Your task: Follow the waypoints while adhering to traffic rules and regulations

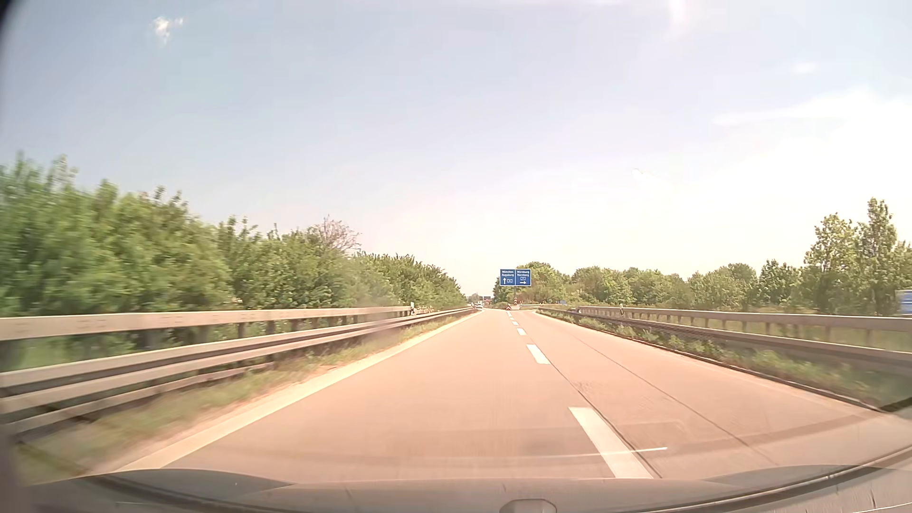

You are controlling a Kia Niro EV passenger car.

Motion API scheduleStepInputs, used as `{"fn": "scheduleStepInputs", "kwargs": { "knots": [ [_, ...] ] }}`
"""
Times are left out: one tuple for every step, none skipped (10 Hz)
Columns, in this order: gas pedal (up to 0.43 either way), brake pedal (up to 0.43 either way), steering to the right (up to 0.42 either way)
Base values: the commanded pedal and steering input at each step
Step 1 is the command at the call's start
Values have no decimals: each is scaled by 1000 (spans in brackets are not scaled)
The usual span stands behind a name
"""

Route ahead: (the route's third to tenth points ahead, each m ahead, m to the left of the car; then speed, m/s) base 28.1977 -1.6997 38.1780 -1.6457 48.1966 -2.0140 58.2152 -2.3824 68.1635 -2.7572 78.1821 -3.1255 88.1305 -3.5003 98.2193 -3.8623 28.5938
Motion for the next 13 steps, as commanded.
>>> {"fn": "scheduleStepInputs", "kwargs": {
  "knots": [
    [843, 0, 9],
    [823, 0, 8],
    [799, 0, 6],
    [752, 0, 1],
    [713, 0, -1],
    [689, 0, -1],
    [669, 0, -1],
    [661, 0, -1],
    [642, 0, -2],
    [642, 0, -2],
    [630, 0, -1],
    [630, 0, -1],
    [630, 0, -2]
  ]
}}
